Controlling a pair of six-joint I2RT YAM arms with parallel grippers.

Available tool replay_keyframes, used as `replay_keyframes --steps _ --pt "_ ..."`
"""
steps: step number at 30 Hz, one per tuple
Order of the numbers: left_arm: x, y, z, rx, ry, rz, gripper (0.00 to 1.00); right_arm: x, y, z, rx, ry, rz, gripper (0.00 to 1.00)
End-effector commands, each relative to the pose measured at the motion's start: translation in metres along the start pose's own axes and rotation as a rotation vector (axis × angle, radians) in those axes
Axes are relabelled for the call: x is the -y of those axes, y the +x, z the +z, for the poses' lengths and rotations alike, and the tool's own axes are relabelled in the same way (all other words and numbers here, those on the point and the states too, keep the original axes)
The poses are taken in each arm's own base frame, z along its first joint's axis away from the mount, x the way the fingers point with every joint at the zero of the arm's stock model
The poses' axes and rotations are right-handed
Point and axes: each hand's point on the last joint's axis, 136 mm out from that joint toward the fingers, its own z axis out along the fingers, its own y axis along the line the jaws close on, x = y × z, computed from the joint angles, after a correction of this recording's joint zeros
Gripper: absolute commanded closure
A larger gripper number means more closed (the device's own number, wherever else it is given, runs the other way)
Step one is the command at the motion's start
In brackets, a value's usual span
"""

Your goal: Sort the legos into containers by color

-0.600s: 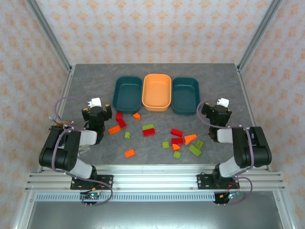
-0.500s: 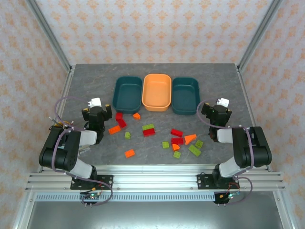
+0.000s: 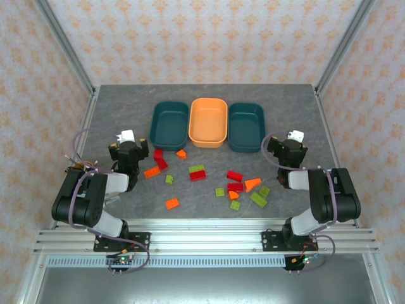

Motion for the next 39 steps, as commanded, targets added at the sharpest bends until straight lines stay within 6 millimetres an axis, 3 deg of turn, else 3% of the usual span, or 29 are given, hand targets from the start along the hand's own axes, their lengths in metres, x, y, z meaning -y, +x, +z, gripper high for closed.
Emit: replay_keyframes --steps 1,9,12,14,19,24,26,27,28,29,30,32,33,35,39 --pt "-0.004 -0.016 0.000 0.051 -0.030 -0.030 0.00 -0.005 -0.009 0.001 0.027 -0.016 -0.002 0.01" --pt "-0.004 -0.015 -0.001 0.051 -0.030 -0.029 0.00 -0.005 -0.009 0.001 0.028 -0.016 -0.001 0.01" --pt "-0.004 -0.028 -0.007 0.052 -0.035 -0.020 0.00 -0.004 -0.017 -0.002 0.034 -0.010 0.003 0.01" --pt "-0.010 -0.045 -0.020 0.054 -0.108 0.007 0.00 -0.002 -0.033 -0.009 0.014 0.012 -0.001 0.01" --pt "-0.005 -0.089 -0.058 0.159 -0.126 -0.004 0.00 0.008 -0.094 -0.047 0.124 0.076 0.037 0.01" --pt "0.013 -0.146 -0.101 0.255 -0.074 -0.019 0.00 0.006 -0.204 -0.120 0.290 0.065 0.110 0.01" --pt "0.033 -0.172 -0.123 0.321 -0.005 0.004 0.00 0.018 -0.233 -0.145 0.279 0.108 0.274 0.01" --pt "0.041 -0.186 -0.133 0.349 0.042 -0.025 0.00 0.030 -0.229 -0.150 0.201 0.170 0.399 0.01" --pt "0.043 -0.195 -0.139 0.351 0.080 -0.102 0.00 0.041 -0.211 -0.154 0.091 0.249 0.464 0.01" --pt "0.033 -0.203 -0.145 0.304 0.072 -0.271 0.00 0.054 -0.191 -0.159 0.006 0.358 0.532 0.00" --pt "0.015 -0.191 -0.149 0.174 0.008 -0.419 0.00 0.050 -0.181 -0.154 -0.079 0.342 0.534 0.00" --pt "-0.019 -0.174 -0.164 0.021 -0.153 -0.557 0.00 0.015 -0.173 -0.149 -0.222 0.160 0.435 0.01" --pt "-0.013 -0.170 -0.160 -0.030 -0.124 -0.537 0.00 0.006 -0.166 -0.154 -0.276 0.132 0.430 0.01" --pt "0.024 -0.167 -0.153 -0.141 0.088 -0.512 0.00 -0.002 -0.146 -0.166 -0.377 0.146 0.408 0.00" --pt "0.095 -0.149 -0.174 -0.290 0.369 -0.348 0.00 -0.008 -0.082 -0.197 -0.629 0.198 0.275 0.11"
